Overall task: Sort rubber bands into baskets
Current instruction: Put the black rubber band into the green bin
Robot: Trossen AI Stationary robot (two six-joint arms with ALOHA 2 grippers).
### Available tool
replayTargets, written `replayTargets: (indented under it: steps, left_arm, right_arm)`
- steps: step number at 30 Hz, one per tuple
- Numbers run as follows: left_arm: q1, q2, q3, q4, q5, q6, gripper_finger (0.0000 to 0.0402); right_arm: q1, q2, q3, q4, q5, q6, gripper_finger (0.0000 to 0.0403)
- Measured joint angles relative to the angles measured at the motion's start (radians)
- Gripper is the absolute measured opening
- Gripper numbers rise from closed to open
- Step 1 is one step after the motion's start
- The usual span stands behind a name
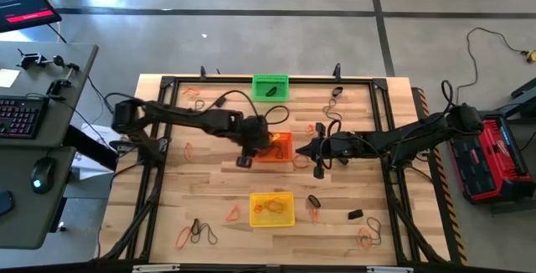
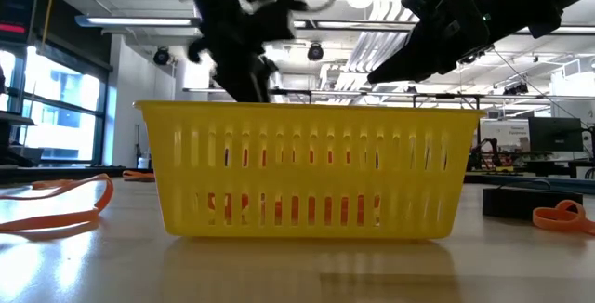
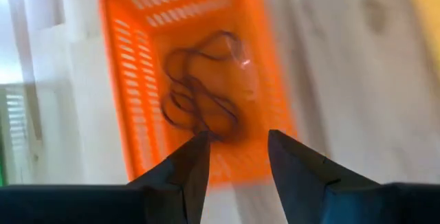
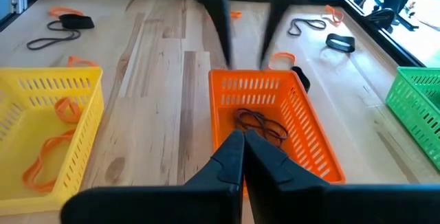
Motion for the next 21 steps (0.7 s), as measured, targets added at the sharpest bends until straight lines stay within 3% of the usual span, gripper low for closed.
replayTargets:
  steps: [12, 21]
  left_arm:
    - [-0.269, -0.282, 0.000, -0.404, -0.009, -0.259, 0.0141]
    - [-0.571, -0.343, 0.000, -0.589, -0.026, -0.497, 0.0141]
  right_arm:
    - [0.000, 0.000, 0.000, -0.008, 0.000, -0.042, 0.0000]
    - [0.000, 0.000, 0.000, -0.012, 0.000, -0.046, 0.0000]
